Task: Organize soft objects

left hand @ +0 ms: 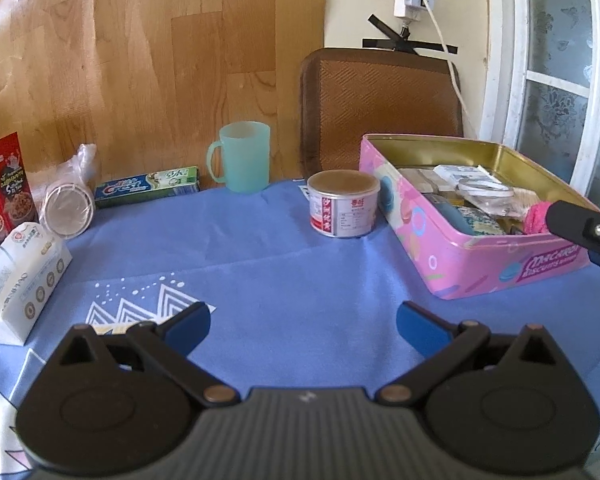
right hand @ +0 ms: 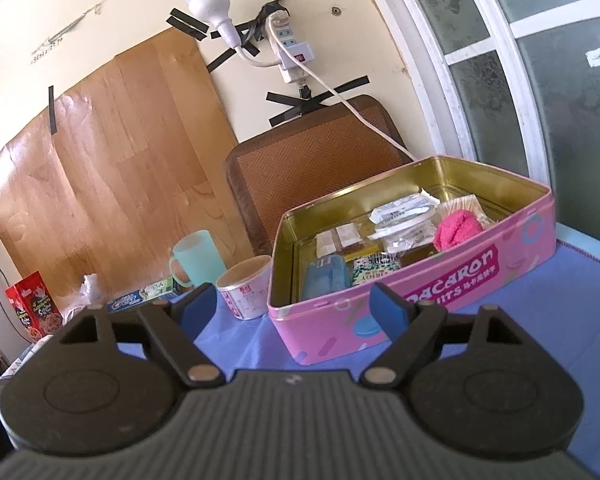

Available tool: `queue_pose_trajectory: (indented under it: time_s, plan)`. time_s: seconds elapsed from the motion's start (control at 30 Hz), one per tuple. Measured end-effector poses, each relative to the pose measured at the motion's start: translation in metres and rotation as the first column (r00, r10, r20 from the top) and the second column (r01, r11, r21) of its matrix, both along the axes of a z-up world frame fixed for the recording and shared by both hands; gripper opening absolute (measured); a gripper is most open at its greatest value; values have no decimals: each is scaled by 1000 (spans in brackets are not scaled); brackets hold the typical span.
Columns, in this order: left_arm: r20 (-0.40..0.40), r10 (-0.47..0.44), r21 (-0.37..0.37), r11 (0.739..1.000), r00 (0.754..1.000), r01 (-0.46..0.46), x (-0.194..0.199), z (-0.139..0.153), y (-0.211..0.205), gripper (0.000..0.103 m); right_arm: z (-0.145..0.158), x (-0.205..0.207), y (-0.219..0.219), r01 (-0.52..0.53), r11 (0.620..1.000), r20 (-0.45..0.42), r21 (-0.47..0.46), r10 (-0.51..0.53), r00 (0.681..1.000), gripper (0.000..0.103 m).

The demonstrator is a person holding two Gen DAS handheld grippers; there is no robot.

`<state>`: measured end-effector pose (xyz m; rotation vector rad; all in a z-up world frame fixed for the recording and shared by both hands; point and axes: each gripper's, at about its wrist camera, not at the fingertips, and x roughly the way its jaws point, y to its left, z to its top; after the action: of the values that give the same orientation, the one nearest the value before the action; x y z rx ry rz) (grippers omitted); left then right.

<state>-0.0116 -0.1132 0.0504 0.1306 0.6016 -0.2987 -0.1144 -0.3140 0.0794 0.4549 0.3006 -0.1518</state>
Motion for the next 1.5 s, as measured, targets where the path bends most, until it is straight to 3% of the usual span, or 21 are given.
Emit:
queue_pose_trajectory:
  time_s: [0.6,1.5]
  plan:
    - [12,-15,-21,1000,1000,15,-1,1,-1,103,-1,1,-3,5,1000,-1,3,-5,1000,86]
    - [2,-10,9,1000,1000,10,0,-4,-6,103,-6,5,-3,6,1000,-15,-15,-6,1000,86]
